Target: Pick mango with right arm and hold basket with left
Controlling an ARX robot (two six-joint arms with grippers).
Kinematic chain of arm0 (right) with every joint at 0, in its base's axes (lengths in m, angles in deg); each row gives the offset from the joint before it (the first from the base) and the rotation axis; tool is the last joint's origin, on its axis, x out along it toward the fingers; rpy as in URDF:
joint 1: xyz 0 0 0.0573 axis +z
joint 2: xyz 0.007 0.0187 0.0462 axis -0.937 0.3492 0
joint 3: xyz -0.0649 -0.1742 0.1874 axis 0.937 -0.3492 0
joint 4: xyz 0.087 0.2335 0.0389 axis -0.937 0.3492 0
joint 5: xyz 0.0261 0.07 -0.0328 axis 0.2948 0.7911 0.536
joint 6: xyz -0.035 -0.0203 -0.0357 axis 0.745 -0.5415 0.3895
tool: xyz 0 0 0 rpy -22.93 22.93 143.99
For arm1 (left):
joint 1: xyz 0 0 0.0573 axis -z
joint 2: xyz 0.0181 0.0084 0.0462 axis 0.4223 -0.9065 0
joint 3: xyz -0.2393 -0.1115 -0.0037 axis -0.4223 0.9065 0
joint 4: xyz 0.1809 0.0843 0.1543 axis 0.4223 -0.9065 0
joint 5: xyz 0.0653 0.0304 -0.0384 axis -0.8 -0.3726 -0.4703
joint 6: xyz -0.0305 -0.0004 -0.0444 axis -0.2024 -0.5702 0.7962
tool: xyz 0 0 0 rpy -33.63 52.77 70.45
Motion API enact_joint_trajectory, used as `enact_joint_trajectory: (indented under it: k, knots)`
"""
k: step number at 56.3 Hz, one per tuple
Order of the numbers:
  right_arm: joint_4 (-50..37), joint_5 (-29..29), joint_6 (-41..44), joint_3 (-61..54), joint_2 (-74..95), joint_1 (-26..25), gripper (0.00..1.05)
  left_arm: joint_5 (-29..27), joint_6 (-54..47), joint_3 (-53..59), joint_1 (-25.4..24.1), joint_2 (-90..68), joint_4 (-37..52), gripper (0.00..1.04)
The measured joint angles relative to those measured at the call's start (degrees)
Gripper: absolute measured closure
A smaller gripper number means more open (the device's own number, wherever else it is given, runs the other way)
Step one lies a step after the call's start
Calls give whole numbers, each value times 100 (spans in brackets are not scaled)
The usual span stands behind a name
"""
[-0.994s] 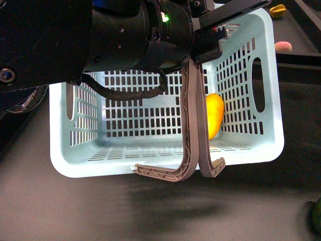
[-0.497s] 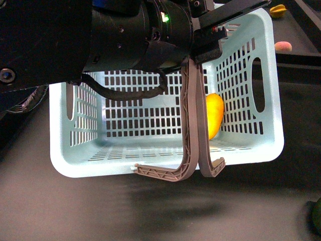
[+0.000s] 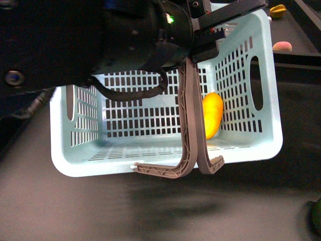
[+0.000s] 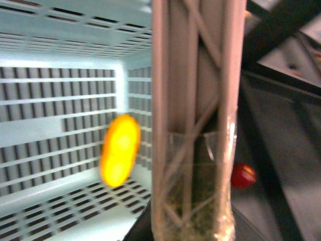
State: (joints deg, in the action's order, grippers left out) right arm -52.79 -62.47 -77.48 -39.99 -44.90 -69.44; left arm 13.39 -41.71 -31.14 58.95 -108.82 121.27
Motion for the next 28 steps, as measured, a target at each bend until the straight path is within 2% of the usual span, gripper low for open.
enact_joint_trajectory:
  k: [5, 11, 18, 28]
  knots:
    - [0, 15, 9, 0, -2, 0, 9, -1539, 286, -356, 129, -199, -310, 99]
    - [0, 0, 9, 0, -7, 0, 8, -2391, 748, -804, 68, -317, -675, 99]
    - [2, 0, 9, 0, -7, 0, 8, -2715, 1305, -1287, -109, -468, -1161, 99]
    - [2, 9, 9, 0, -7, 0, 8, -2695, 2627, -1801, -337, -800, -2013, 99]
